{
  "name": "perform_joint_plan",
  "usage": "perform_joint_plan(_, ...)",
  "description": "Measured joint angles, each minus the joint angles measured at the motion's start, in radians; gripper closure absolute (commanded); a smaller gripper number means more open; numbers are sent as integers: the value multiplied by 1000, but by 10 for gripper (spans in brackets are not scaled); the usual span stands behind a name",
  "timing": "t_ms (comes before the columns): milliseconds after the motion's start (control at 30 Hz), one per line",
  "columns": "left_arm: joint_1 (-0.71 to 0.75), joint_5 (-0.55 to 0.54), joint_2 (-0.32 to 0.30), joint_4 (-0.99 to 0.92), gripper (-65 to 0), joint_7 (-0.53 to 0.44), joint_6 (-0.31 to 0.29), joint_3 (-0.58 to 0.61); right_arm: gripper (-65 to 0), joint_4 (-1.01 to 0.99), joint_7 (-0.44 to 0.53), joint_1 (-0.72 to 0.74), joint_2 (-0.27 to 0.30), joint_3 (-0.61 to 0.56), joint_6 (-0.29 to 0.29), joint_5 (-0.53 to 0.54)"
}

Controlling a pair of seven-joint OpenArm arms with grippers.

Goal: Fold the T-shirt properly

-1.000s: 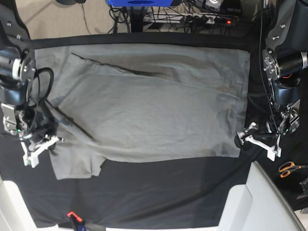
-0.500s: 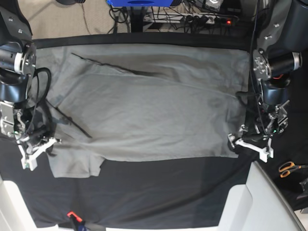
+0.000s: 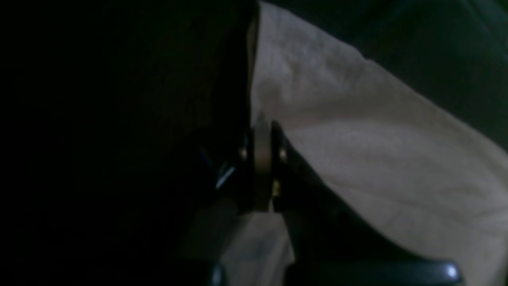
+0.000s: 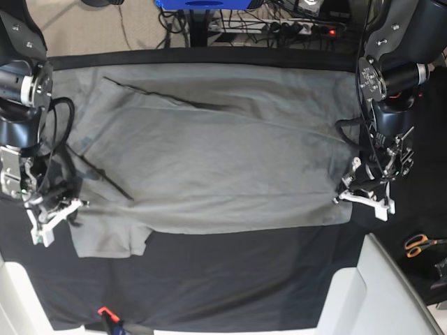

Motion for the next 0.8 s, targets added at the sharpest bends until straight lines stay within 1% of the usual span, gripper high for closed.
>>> perform_joint_plan(100,18,2,-9,41,0,55,-7,-7,-2,0,0,-6,1,0,-1,0)
perform_joint_plan(200,84,11,-3,191,0,182,-5,-14,-2,0,0,-8,-2,0,-2,0)
perform_joint_plan(333,198,24,6,388,0,274,6,-14,-2,0,-2,-8,-1,1,-2,-1)
perform_joint_plan(533,226,23,6,416,0,273,8,-14,-2,0,0,-8,-2,2,1,0)
perform_joint_plan(600,227,22,5,418,-2,273,8,-14,-2,0,0,-8,-12,2,-3,0)
perform_joint_plan(633,227,22,4,418,-86,277,8,-14,-2,0,0,-8,-17,2,-1,0)
perform_joint_plan(700,226,19,1,422,-234,276,7,-14,-2,0,0,-8,-25,2,-2,0)
perform_joint_plan(767,222,22,-2,428,-351,280,8,-22,-2,0,1,-11,-25,2,-2,0)
perform_joint_plan(800,223,29,3,442,-392,290,9,-44,-2,0,0,-13,-24,2,-2,0)
